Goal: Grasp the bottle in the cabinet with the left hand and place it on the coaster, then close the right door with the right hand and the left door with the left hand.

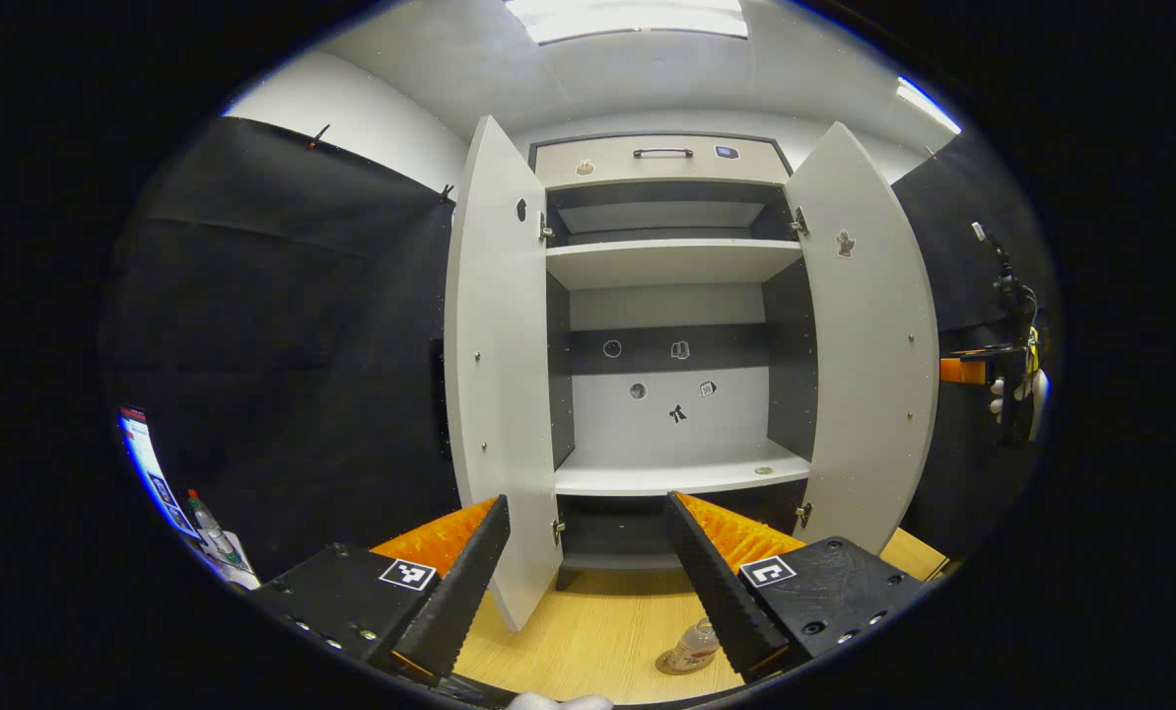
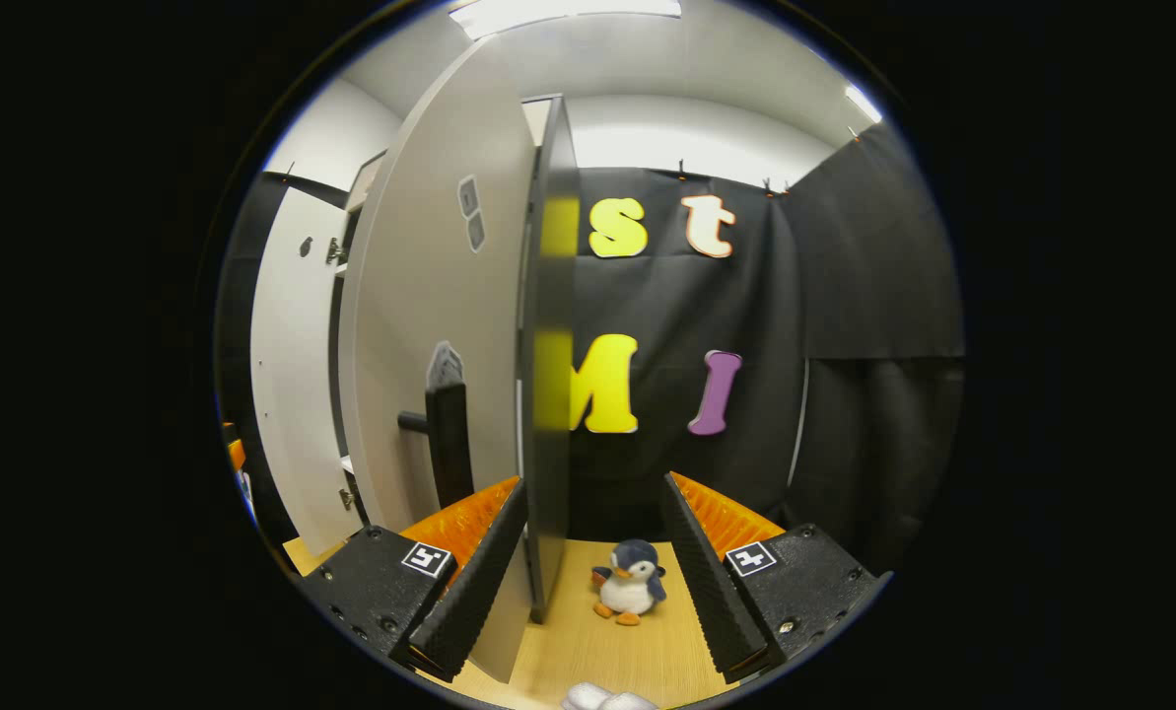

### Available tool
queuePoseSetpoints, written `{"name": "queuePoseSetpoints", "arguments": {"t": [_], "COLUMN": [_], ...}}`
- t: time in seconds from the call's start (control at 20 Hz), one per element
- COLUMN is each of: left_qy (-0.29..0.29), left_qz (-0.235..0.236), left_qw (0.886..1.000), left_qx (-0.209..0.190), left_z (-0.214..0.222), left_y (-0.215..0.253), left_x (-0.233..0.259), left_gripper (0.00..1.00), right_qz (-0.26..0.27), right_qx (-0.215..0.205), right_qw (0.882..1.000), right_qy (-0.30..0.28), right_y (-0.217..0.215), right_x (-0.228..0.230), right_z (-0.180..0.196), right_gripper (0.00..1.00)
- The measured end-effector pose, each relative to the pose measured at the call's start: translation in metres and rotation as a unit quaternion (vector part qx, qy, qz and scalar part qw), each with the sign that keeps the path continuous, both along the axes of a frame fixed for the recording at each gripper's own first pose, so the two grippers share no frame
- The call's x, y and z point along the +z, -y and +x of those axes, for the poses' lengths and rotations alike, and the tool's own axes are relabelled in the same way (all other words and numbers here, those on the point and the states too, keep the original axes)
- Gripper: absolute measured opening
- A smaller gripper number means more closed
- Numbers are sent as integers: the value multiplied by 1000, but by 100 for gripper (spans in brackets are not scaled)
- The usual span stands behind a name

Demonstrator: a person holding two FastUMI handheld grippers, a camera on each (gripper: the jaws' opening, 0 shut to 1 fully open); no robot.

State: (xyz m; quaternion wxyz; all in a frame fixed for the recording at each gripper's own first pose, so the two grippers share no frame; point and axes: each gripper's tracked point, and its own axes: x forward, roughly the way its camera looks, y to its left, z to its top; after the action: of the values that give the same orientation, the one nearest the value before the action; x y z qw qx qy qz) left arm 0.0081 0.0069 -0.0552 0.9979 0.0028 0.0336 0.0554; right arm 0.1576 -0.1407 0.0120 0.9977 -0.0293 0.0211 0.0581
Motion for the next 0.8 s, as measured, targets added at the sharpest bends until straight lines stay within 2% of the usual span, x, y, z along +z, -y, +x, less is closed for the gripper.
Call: {"name": "queuePoseSetpoints", "arguments": {"t": [0.05, 0.1, 0.25, 0.45, 0.8], "left_qy": [-1, -4, -14, -18, -23], "left_qz": [1, 2, 3, 7, 8], "left_qw": [1000, 1000, 1000, 1000, 999], "left_qx": [3, 5, 13, 22, 38], "left_z": [1, 2, 3, 0, -7], "left_y": [3, 5, 12, 17, 9], "left_x": [0, -1, -7, -8, -13], "left_gripper": [96, 96, 96, 96, 95], "right_qz": [-3, -4, 9, 18, 21], "right_qx": [13, 25, 46, 55, 85], "right_qw": [1000, 1000, 999, 998, 996], "right_qy": [-4, -9, -25, -30, -22], "right_y": [-2, -4, -8, -19, -76], "right_x": [0, 1, -3, -3, -7], "right_z": [0, 1, 1, 0, 2], "right_gripper": [84, 80, 79, 78, 79]}}
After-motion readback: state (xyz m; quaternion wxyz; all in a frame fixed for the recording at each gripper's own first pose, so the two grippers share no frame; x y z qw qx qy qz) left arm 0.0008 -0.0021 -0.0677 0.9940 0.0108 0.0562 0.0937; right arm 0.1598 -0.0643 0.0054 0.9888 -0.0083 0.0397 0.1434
